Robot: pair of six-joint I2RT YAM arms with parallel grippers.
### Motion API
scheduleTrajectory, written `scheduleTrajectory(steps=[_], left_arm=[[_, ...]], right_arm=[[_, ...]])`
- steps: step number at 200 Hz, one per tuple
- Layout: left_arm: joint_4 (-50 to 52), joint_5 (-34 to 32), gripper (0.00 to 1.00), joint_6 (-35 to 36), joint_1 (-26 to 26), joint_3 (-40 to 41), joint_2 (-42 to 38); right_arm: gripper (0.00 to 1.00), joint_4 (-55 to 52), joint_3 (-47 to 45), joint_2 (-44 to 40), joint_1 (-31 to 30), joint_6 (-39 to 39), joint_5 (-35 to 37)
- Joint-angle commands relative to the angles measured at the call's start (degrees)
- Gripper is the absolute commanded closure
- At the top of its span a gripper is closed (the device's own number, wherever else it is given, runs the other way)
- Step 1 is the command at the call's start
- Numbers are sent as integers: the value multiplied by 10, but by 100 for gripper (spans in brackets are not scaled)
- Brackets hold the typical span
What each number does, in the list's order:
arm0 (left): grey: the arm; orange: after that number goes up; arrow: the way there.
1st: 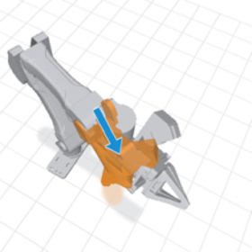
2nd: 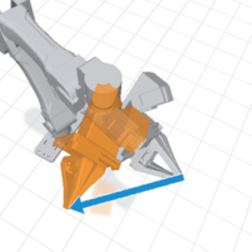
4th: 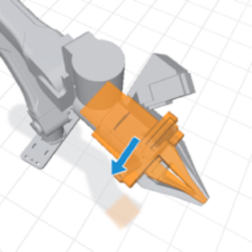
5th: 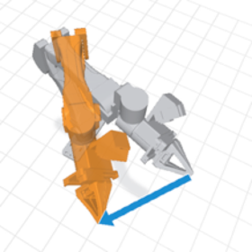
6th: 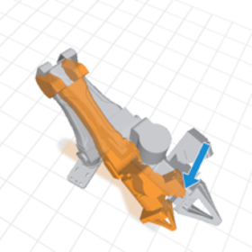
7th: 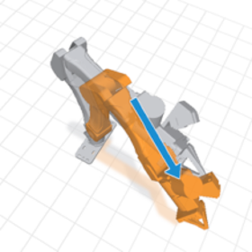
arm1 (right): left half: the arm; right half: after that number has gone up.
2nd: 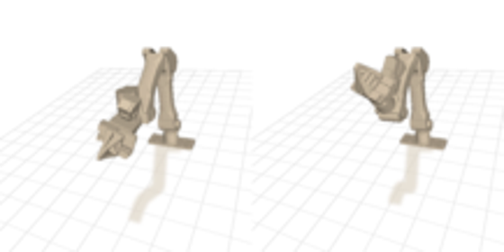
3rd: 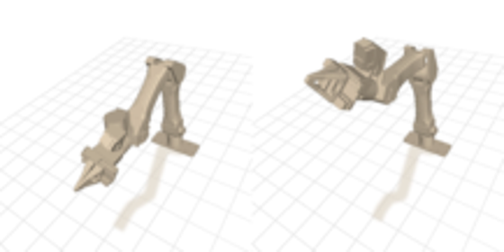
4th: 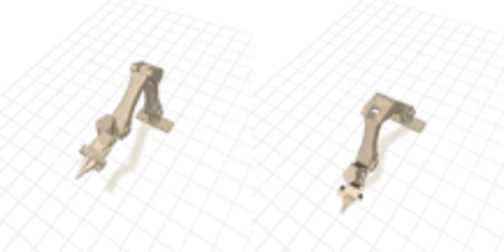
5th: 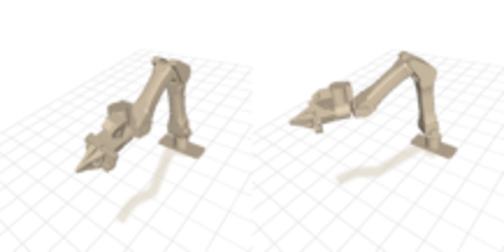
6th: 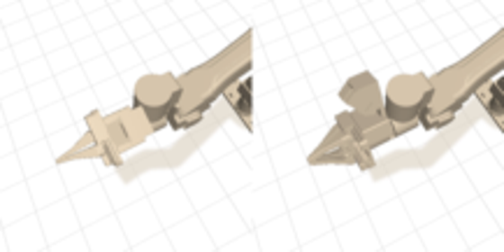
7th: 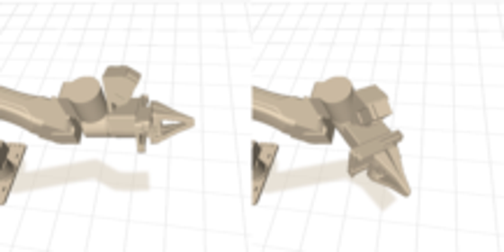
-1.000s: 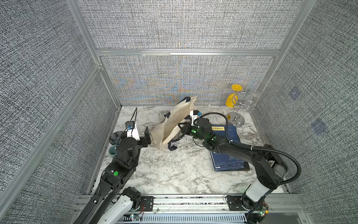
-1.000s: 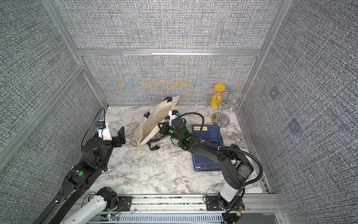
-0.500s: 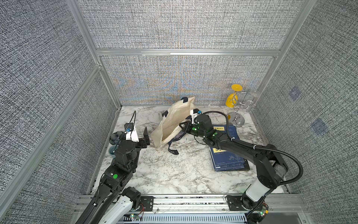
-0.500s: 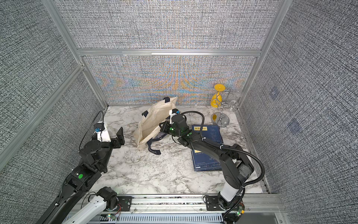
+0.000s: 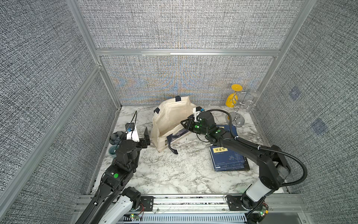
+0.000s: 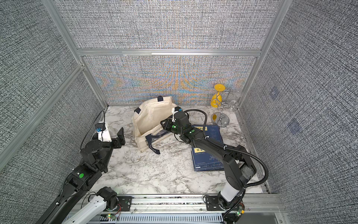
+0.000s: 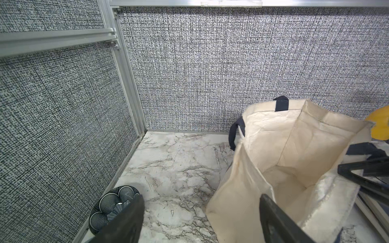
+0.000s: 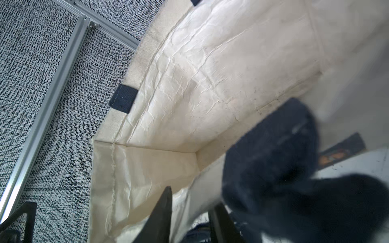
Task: Take out the books from the canvas bag
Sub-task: Adjust the canvas bag at the center of the board.
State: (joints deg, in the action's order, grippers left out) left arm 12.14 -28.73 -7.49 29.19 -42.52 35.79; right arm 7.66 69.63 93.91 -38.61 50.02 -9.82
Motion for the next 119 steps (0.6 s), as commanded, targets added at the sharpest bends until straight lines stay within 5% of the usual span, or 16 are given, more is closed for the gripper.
scheduleTrajectory(steps=[1, 51, 87, 98, 109, 119], left_arm=[[-19, -1, 16, 5, 1, 0, -1], [-20, 1, 16, 5, 0, 1, 2], [-25, 10, 13, 5, 0, 5, 5], [-26, 11, 11, 0, 0, 7, 5], [-26, 10, 8, -6, 0, 7, 7], [-26, 2, 4, -11, 0, 6, 8]], right_arm=[[55, -2, 2, -9, -1, -16, 5], [43, -14, 5, -44, -9, -65, 20], [31, -48, 14, -96, -22, -170, 59], [22, -56, 13, -112, -25, -205, 74], [2, -63, 13, -126, -25, -236, 81], [1, -67, 11, -139, -25, -260, 93]])
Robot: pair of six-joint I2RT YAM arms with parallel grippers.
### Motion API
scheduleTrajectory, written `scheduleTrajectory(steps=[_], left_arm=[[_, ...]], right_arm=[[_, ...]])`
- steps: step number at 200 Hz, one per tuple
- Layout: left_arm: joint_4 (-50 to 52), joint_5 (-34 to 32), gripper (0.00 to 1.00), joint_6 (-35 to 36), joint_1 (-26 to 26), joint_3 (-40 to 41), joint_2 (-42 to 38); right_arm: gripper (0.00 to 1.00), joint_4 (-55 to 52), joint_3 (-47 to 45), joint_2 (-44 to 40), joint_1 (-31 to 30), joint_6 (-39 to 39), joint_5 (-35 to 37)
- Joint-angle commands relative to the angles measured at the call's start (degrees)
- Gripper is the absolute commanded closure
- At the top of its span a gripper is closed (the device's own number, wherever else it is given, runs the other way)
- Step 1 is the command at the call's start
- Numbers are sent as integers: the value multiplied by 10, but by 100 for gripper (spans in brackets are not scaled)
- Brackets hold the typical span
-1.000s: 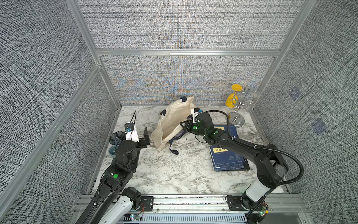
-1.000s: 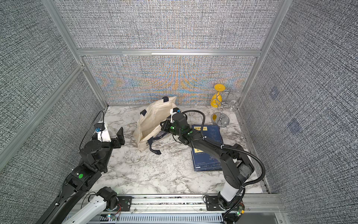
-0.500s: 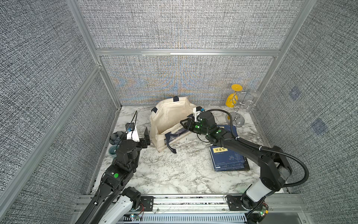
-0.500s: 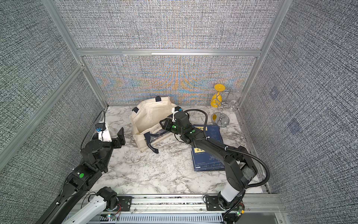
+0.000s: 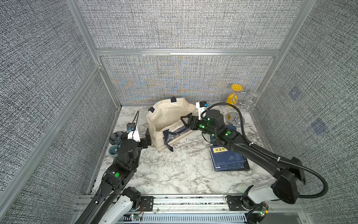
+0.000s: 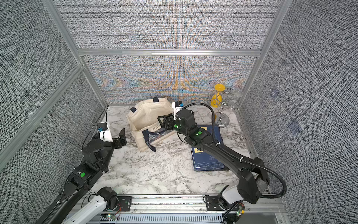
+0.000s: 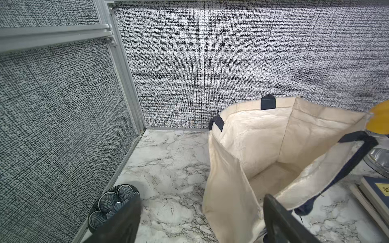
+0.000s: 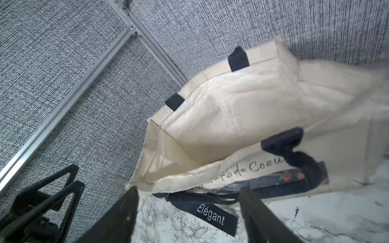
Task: Take out the books from the canvas bag
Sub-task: Adjust the canvas bag at the center of the board, then reset both arms
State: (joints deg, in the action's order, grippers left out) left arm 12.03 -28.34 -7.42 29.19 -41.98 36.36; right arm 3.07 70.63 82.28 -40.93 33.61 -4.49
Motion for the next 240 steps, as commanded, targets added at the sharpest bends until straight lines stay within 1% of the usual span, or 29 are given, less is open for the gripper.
scheduleTrajectory(steps=[1, 8, 33, 59, 74, 86, 96, 104, 118, 137, 179, 208, 225, 240], left_arm=[[-25, -2, 3, -12, 0, 1, 2], [-24, -11, 1, -15, 0, 0, 2], [-19, -35, 0, -23, 0, 1, -2], [-2, -57, 0, -24, 0, -6, 5], [3, -84, 0, -26, 0, -6, 15], [3, -111, 0, -28, -3, -4, 25], [-1, -121, 0, -30, -8, 0, 32], [-2, -123, 0, -35, -12, 3, 38], [-8, -133, 0, -35, -20, 10, 50], [-30, -171, 0, -42, -34, 22, 68], [-83, -153, 0, -32, -81, 44, 114], [-122, -116, 0, -29, -135, 56, 150], [-127, -91, 0, -42, -166, 55, 172], [-148, -68, 0, -48, -192, 62, 188]], right_arm=[[1, -22, 0, -24, -2, -98, 40], [1, -22, -3, -32, -2, -108, 45], [1, -9, -28, -69, -2, -162, 80], [1, -14, -56, -108, -1, -215, 158], [1, -19, -76, -126, 0, -241, 212], [1, 1, -105, -141, 2, -270, 257], [1, 20, -128, -147, 2, -304, 299], [1, 20, -132, -150, 4, -315, 326], [1, 26, -172, -151, 18, -327, 360], [1, 49, -213, -157, 48, -347, 365], [1, 98, -297, -163, 128, -347, 354], [1, 160, -360, -176, 180, -359, 340], [1, 193, -392, -177, 215, -365, 331], [1, 218, -412, -162, 239, -347, 334]])
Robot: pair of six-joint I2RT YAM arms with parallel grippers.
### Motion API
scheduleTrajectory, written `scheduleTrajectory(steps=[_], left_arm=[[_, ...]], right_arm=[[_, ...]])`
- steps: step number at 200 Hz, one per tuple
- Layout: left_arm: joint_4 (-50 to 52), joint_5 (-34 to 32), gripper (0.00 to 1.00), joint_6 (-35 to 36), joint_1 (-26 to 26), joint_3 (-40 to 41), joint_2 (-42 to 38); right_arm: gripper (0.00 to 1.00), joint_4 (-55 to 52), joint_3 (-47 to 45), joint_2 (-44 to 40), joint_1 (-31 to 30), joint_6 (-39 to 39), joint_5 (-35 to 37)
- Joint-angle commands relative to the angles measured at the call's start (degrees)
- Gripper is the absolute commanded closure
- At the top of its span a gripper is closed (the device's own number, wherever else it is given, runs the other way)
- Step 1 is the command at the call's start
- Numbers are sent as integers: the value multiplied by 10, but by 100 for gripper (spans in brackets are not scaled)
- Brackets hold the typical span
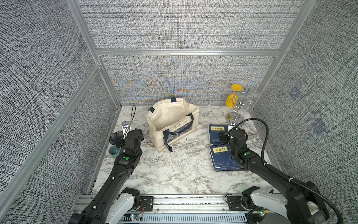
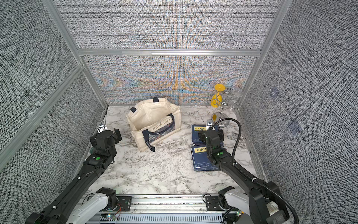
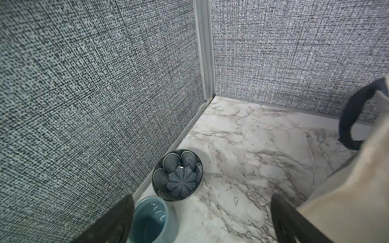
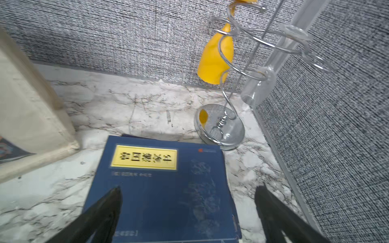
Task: Take out the books from the canvas bag
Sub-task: Reset both arms
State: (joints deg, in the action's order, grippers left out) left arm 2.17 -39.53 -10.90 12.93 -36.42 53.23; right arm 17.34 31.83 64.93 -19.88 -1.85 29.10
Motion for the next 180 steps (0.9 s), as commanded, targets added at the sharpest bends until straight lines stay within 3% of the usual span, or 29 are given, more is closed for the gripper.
scheduleTrajectory(steps=[1, 27, 81, 93, 137, 152, 180], left_arm=[[-52, 45, 0, -14, -31, 7, 20], [-91, 95, 0, -15, -76, 17, 47], [-116, 195, 0, -19, -155, 12, 137], [-127, 201, 0, -7, -163, 14, 151], [-197, 232, 0, -2, -196, 40, 177], [-220, 258, 0, -7, -197, 45, 185], [-233, 299, 0, 13, -198, 42, 207]], right_arm=[[1, 76, -25, 13, 30, 9, -1], [1, 146, -55, 53, 42, -36, -5], [1, 263, -78, 163, 63, -31, 32], [1, 299, -94, 167, 70, -30, 8], [1, 281, -91, 186, 103, 5, -50], [1, 323, -98, 205, 114, 3, -67], [1, 229, -53, 207, 131, 17, -106]])
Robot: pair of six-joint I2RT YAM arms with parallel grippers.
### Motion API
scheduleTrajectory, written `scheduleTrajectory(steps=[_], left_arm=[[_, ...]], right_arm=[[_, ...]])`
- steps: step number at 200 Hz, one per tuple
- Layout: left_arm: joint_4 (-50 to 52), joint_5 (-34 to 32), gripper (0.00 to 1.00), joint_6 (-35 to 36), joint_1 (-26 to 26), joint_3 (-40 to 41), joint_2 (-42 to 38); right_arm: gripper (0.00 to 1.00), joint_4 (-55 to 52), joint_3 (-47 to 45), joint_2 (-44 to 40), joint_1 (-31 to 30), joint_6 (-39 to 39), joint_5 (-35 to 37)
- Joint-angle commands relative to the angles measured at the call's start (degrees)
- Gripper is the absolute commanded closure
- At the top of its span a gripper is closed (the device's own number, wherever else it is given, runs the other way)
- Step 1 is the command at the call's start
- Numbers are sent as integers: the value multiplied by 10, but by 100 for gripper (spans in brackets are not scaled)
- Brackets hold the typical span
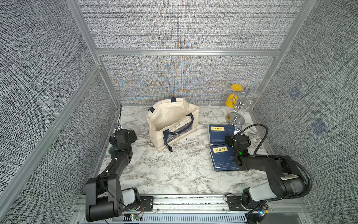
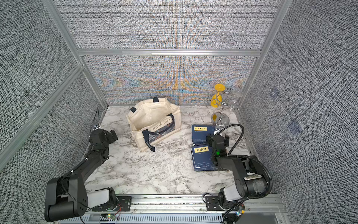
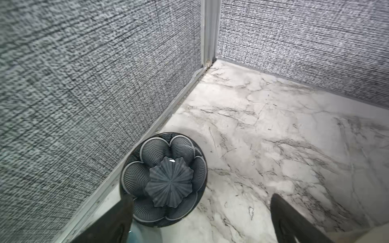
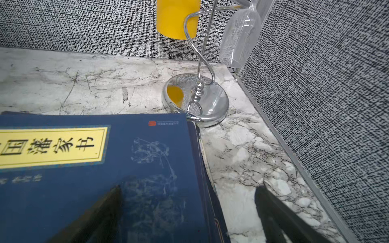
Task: Take out the books from the canvas bag
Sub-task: Reset both arms
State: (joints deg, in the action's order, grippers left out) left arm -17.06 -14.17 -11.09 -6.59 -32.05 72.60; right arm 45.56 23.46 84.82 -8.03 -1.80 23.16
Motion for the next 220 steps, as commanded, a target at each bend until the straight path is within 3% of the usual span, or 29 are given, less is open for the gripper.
scheduleTrajectory(steps=[1, 50, 73, 87, 105, 136, 166, 186, 220], left_arm=[[-41, 46, 0, 15, -3, -2, 15], [-36, 78, 0, 21, -7, -15, 44], [-107, 95, 0, 22, -6, 18, 57], [-120, 102, 0, 26, -4, 22, 64], [-115, 103, 0, 26, -4, 19, 65], [-140, 131, 0, 63, 10, 32, 83], [-146, 103, 0, 74, 32, 34, 85], [-237, 77, 0, 91, 57, 60, 116], [-186, 45, 0, 98, 75, 28, 131]], right_arm=[[1, -56, 33, 10, 14, 17, -49], [1, -67, 34, 6, 30, 17, -101], [1, 91, -25, 46, 31, 6, -110], [1, 0, -4, 19, 26, 16, -99], [1, 79, -23, 41, 26, 6, -98], [1, 29, -11, 25, 25, 10, -95], [1, 62, -21, 34, 24, 7, -95], [1, 58, -20, 33, 24, 7, -95], [1, 58, -19, 33, 24, 8, -94]])
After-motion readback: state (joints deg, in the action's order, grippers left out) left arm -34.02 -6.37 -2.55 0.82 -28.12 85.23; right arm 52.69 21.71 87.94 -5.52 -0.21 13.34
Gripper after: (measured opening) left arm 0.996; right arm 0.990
